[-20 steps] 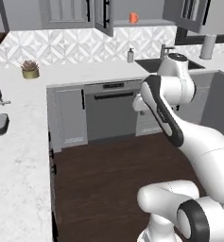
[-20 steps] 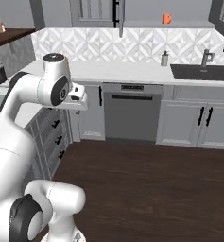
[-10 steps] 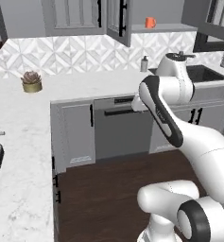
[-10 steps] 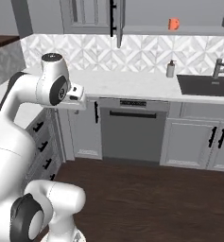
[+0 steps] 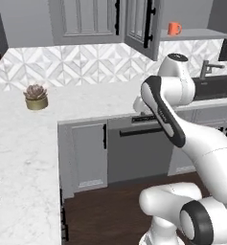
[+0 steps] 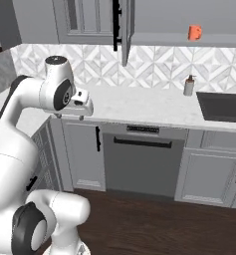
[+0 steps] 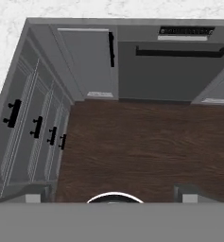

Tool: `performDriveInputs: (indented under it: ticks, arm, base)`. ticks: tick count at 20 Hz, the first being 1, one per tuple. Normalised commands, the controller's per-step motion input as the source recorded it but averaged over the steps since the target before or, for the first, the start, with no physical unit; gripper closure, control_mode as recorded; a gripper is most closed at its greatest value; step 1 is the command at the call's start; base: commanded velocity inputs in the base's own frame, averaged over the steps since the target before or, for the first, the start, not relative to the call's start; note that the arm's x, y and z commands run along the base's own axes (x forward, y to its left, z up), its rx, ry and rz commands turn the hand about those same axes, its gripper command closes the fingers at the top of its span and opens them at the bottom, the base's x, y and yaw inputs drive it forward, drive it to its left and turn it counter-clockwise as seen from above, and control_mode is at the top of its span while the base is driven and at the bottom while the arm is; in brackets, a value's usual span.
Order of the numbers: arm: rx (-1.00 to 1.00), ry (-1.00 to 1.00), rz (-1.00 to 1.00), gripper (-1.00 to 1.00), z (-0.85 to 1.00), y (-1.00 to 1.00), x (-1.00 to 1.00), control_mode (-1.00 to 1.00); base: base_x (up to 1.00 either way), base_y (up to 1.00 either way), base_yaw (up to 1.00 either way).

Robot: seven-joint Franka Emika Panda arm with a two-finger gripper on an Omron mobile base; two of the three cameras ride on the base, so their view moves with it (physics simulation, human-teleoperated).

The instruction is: Gather all objects into one cabinet and sort the glasses and bowls to opposite sides.

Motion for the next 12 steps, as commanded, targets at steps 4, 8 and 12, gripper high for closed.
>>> performDriveInputs:
  ticks: [4,8,12]
  arm:
    - [0.00,0.00,0.00,-1.00,0.00,0.00,0.00,1.00]
    - [0.00,0.00,0.00,-1.00,0.00,0.00,0.00,1.00]
    - [0.00,0.00,0.00,-1.00,0.00,0.00,0.00,1.00]
  base:
    - [0.00,0.24,0.09]
    - [-0.14,-0.49,0.19]
    - [-0.64,-1.00,0.12]
